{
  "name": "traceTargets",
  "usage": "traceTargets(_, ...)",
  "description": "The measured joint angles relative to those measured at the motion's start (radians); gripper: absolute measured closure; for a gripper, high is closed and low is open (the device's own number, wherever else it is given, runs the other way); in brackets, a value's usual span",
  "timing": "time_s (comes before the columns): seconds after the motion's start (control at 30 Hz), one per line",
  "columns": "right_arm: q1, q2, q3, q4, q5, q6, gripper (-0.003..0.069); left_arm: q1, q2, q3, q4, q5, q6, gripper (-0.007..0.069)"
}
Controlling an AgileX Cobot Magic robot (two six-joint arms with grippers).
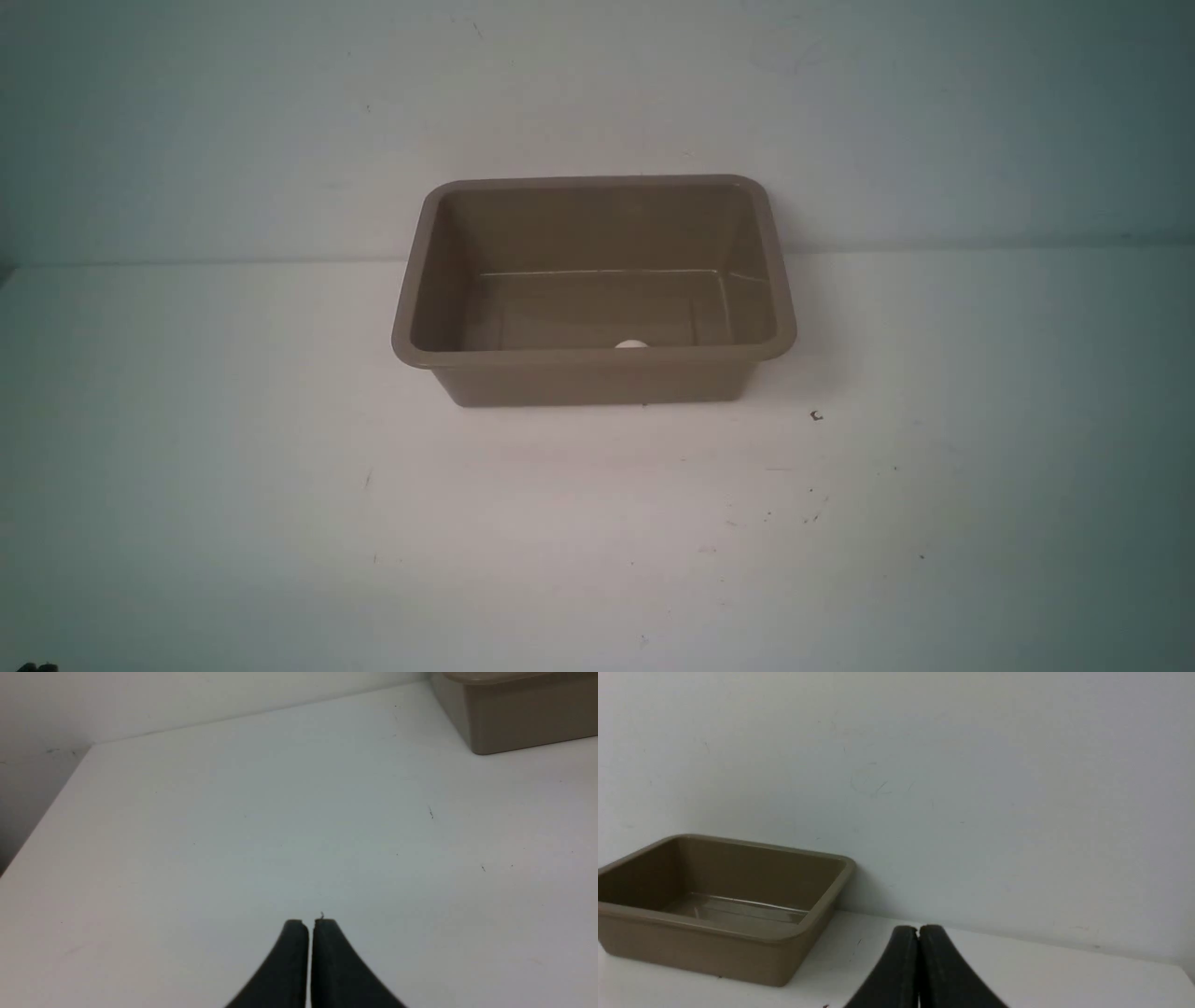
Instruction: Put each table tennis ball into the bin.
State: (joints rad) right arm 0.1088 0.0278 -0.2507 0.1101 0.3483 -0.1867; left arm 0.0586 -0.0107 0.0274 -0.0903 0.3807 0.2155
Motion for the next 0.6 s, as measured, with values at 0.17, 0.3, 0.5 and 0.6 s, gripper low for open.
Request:
traceTargets(0.17, -0.071, -0.03, 0.0, 0.0, 0.006, 0.0, 0.0669, 0.0, 0.0, 0.0, 0.0, 0.0, 0.0, 0.0628)
traceTargets(0.3, -0.113, -0.04, 0.0, -0.002, 0.015, 0.0, 0.0669, 0.0, 0.0, 0.0, 0.0, 0.0, 0.0, 0.0628)
traceTargets(0.5, -0.118, -0.04, 0.0, -0.002, 0.024, 0.001, 0.0669, 0.0, 0.0, 0.0, 0.0, 0.0, 0.0, 0.0628)
traceTargets(0.6, -0.118, -0.04, 0.0, -0.002, 0.027, 0.001, 0.0669, 0.0, 0.0, 0.0, 0.0, 0.0, 0.0, 0.0628)
